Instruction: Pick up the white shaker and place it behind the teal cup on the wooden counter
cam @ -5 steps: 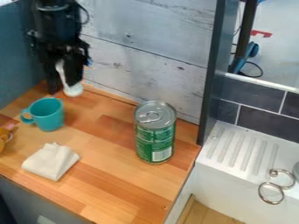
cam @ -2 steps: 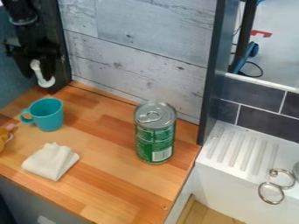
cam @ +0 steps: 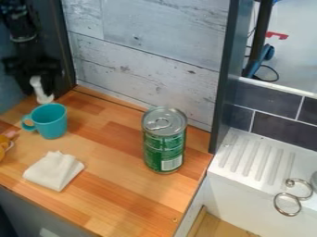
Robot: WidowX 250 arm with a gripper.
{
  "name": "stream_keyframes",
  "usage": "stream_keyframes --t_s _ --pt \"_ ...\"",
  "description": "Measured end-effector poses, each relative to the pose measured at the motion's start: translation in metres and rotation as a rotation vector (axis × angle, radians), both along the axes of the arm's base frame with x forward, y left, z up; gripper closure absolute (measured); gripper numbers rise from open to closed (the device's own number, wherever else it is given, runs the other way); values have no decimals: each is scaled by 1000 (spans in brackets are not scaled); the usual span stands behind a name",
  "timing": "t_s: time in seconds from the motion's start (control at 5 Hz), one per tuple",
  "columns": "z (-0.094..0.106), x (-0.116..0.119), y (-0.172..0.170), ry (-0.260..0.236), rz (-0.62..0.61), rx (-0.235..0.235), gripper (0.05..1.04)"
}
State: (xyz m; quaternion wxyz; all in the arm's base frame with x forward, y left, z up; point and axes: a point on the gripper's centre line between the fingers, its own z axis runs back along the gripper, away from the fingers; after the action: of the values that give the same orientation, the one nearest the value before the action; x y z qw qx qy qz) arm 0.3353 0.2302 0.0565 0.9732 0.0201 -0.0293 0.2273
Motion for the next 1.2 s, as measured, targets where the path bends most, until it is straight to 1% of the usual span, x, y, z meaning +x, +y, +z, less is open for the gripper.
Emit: stream_keyframes --t_s 0.2,0.4,0.6,0.8,1.0,1.2 --pt "-15 2 -1 26 13 -57 490" --pt "-16 -3 5 -1 69 -104 490" --pt "-17 -6 9 1 113 -139 490" --pt "-17 -8 7 10 124 -156 438" --pt "-17 -9 5 17 150 -166 126" --pt "1 -10 2 -25 174 -148 78"
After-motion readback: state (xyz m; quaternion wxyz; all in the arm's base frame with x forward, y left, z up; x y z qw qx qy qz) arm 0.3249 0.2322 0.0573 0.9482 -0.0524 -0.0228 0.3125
